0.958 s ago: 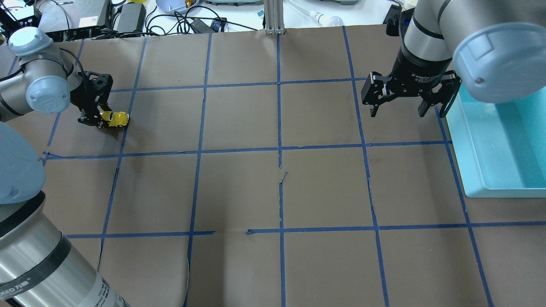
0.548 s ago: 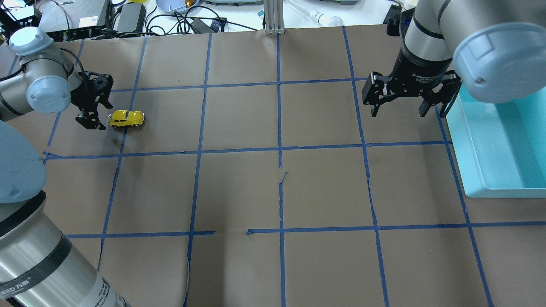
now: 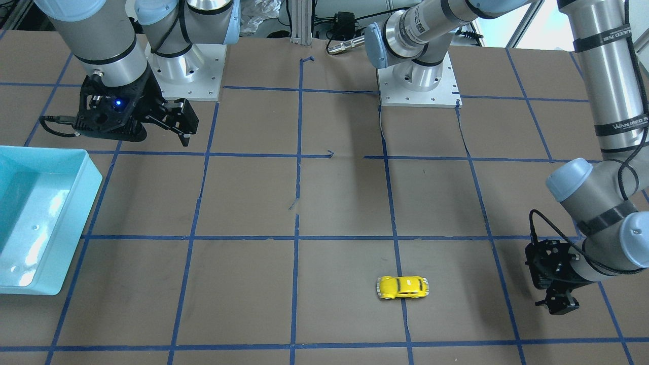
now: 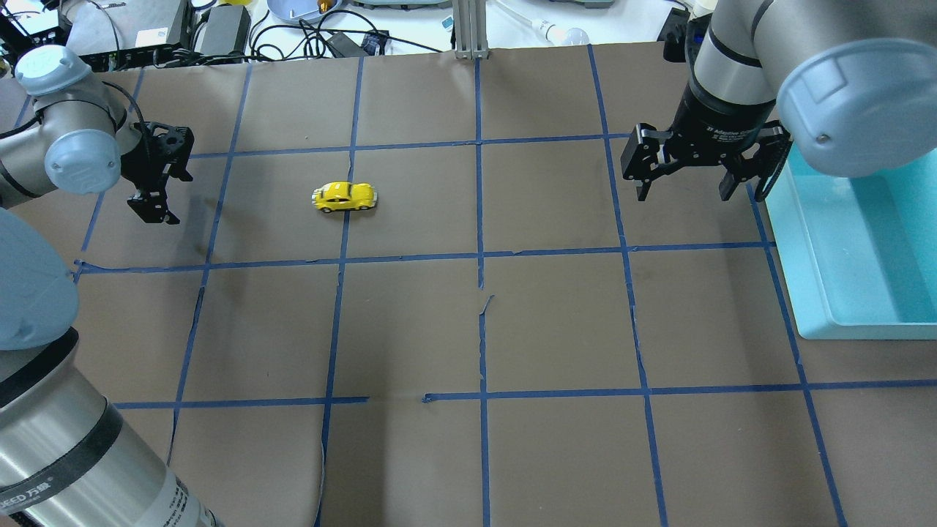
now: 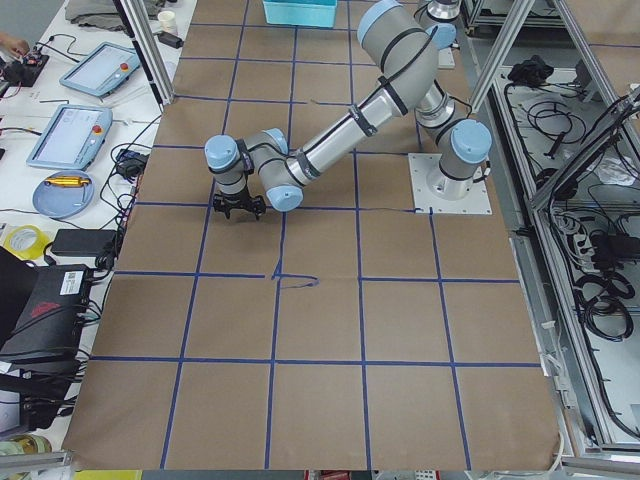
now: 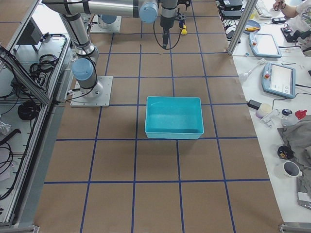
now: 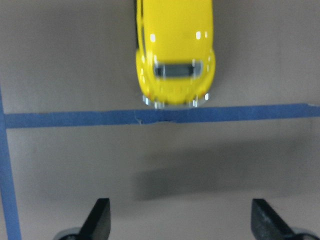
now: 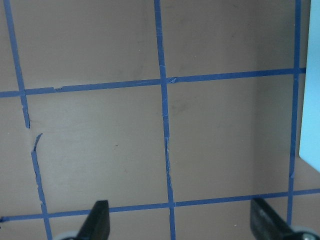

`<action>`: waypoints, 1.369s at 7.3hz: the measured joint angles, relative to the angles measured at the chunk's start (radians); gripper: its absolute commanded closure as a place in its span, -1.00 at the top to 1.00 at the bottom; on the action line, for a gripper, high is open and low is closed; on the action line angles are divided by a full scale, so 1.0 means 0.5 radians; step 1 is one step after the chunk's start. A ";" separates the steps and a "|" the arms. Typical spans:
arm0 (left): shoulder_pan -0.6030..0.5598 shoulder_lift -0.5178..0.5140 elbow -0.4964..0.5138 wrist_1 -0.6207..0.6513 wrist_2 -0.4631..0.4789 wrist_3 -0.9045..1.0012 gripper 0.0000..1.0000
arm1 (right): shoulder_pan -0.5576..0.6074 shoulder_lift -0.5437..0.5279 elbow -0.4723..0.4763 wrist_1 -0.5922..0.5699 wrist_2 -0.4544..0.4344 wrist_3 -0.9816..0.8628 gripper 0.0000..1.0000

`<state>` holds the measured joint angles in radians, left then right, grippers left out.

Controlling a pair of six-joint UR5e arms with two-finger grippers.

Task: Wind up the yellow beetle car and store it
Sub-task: 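Move the right gripper over the rolling car while the left gripper withdraws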

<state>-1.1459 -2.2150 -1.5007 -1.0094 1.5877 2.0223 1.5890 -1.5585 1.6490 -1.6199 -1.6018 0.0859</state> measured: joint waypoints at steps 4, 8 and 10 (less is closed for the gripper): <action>0.000 0.008 -0.002 -0.003 0.000 -0.007 1.00 | -0.008 0.002 0.000 0.002 -0.007 -0.008 1.00; -0.097 0.203 0.002 -0.243 -0.003 -0.485 1.00 | -0.016 0.007 -0.001 -0.260 -0.011 -0.033 1.00; -0.208 0.428 0.024 -0.548 -0.006 -0.845 1.00 | -0.024 0.051 0.006 -0.314 -0.010 -0.163 1.00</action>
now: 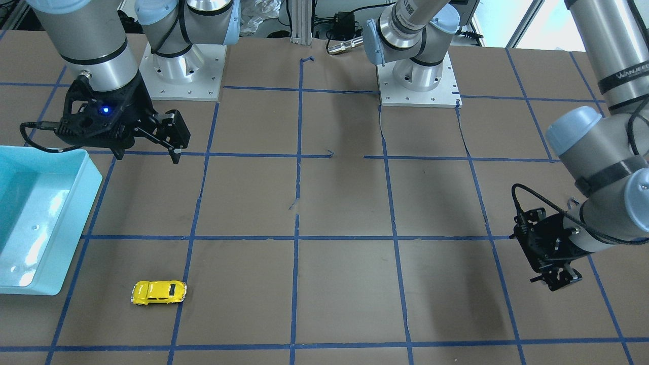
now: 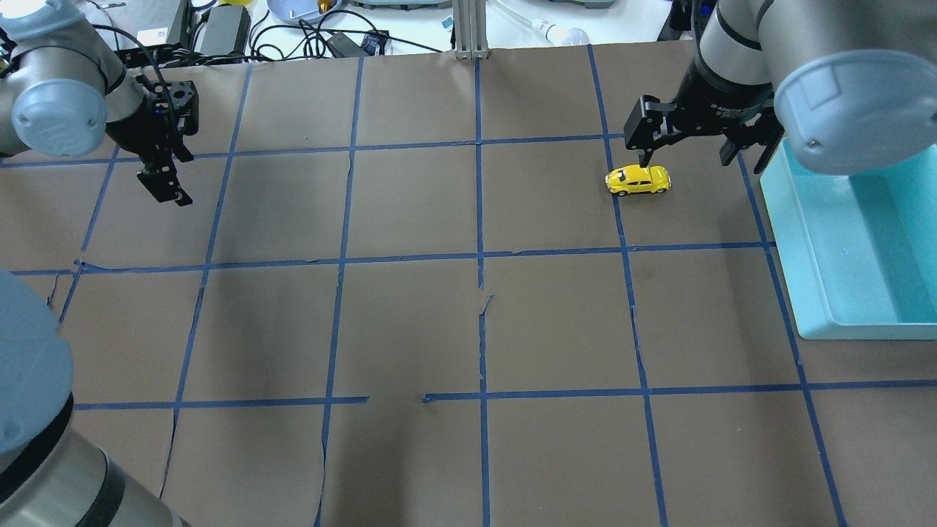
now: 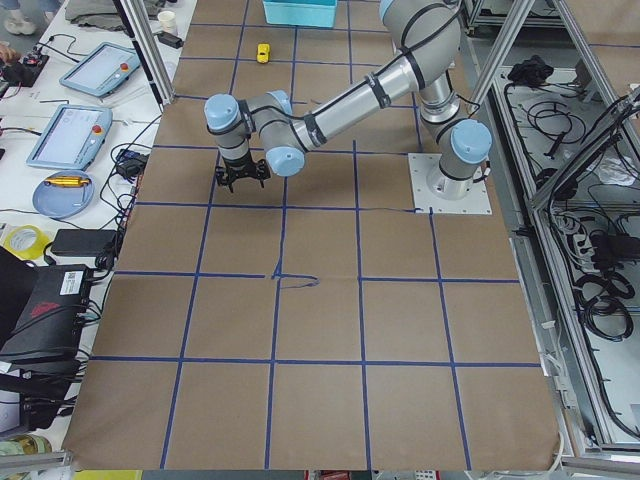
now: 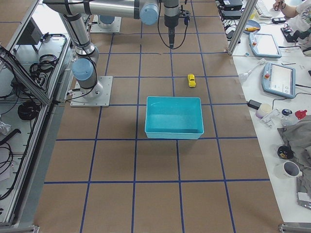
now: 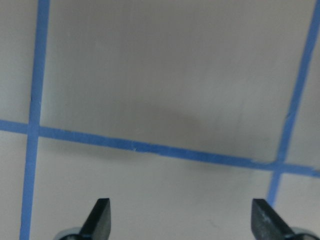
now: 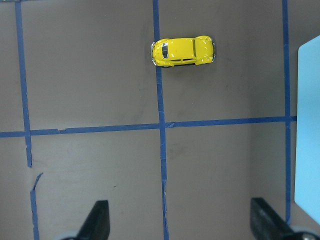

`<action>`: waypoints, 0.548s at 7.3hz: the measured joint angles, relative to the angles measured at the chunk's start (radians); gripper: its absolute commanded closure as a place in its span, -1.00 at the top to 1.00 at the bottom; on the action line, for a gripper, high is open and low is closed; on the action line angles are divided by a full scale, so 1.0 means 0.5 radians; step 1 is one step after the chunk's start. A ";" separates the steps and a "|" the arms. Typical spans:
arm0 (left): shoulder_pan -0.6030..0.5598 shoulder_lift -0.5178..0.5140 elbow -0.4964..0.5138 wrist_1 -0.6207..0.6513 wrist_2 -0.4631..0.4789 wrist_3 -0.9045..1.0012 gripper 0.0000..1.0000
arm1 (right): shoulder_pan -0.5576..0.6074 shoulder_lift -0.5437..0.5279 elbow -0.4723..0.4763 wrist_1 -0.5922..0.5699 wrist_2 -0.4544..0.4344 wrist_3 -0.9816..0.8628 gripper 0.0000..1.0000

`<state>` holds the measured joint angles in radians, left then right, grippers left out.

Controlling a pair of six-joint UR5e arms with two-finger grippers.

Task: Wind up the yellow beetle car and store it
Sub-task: 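Move the right gripper over the rolling car while the left gripper withdraws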

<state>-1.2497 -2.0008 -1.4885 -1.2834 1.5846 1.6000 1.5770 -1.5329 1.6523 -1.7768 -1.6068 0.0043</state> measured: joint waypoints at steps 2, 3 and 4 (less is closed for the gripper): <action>-0.088 0.243 -0.005 -0.250 -0.018 -0.491 1.00 | -0.025 0.125 0.004 -0.128 0.013 -0.414 1.00; -0.166 0.348 -0.003 -0.305 -0.026 -0.852 1.00 | -0.035 0.232 0.004 -0.235 0.024 -0.667 1.00; -0.256 0.432 -0.005 -0.325 -0.028 -1.253 1.00 | -0.040 0.347 0.004 -0.379 0.030 -0.891 1.00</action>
<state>-1.3777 -1.7850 -1.4909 -1.4457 1.5706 0.9733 1.5568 -1.3592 1.6544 -1.9665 -1.5918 -0.4411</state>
